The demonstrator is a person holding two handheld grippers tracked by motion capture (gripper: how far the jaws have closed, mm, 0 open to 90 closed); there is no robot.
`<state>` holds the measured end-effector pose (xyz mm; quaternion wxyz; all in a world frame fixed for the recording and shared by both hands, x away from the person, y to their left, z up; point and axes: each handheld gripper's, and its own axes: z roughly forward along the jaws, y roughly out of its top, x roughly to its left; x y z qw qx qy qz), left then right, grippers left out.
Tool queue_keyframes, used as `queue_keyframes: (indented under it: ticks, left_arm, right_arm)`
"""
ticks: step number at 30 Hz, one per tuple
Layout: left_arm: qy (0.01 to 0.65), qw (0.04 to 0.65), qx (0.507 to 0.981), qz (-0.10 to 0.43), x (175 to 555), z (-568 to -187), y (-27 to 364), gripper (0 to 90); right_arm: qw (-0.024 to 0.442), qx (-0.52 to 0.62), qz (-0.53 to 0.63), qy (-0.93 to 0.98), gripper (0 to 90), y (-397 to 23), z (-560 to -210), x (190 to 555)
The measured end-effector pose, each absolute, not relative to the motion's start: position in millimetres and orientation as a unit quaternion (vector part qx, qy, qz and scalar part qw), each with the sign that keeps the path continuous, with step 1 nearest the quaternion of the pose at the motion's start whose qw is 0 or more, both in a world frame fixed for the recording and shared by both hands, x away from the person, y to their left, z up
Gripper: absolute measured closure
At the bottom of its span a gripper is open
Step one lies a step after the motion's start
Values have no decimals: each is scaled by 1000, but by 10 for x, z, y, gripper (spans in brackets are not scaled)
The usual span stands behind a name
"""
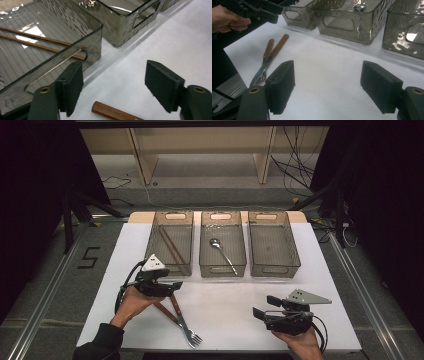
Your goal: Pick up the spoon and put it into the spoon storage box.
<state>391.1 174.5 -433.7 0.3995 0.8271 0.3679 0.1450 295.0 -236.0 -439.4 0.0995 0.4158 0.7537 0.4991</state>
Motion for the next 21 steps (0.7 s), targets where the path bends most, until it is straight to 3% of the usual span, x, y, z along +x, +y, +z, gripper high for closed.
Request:
queue_keyframes:
  ticks: [14,21]
  left_arm:
    - [350,379,845,143,3955,-4407,1709,637]
    - [340,352,860,145,3971,-4482,1665,838]
  right_arm:
    - [100,415,500,754,283,-2354,-4395,2941]
    - [101,412,498,757,283,-2337,-4394,2937]
